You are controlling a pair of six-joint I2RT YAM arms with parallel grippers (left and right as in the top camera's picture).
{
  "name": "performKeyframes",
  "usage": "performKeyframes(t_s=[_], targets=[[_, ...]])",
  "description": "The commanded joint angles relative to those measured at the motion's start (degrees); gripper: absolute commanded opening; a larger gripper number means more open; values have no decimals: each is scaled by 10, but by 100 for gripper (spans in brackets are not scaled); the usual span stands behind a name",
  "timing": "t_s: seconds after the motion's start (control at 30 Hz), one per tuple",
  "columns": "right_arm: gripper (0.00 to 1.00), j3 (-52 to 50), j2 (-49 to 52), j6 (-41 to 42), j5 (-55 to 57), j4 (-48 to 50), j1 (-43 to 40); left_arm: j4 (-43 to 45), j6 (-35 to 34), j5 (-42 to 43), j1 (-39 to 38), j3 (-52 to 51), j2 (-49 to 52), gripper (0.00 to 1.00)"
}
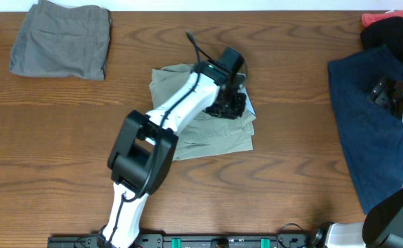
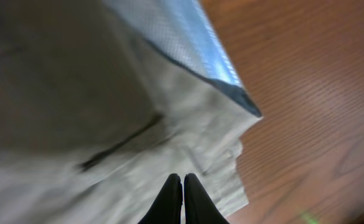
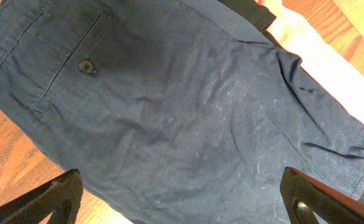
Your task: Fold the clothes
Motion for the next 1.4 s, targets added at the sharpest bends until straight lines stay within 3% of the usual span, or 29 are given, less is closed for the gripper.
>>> performKeyframes(t_s=[0.0,0.4,0.67,0.77,1.0,1.37], targets=[[99,2,0,-1,7,0,-2,9,-2,2,-19,-4,19,6],[99,2,0,-1,7,0,-2,25,-2,2,-59,-4,44,6],[99,2,0,-1,7,0,-2,-32,25,36,-56,24,-13,6],[99,2,0,-1,7,0,-2,-14,27,-7,-47,26,-59,7],[99,2,0,-1,7,0,-2,10,24,-218,-31,23,-83,6],[99,2,0,-1,7,0,-2,70,2,-164,-26,5,-3,6]])
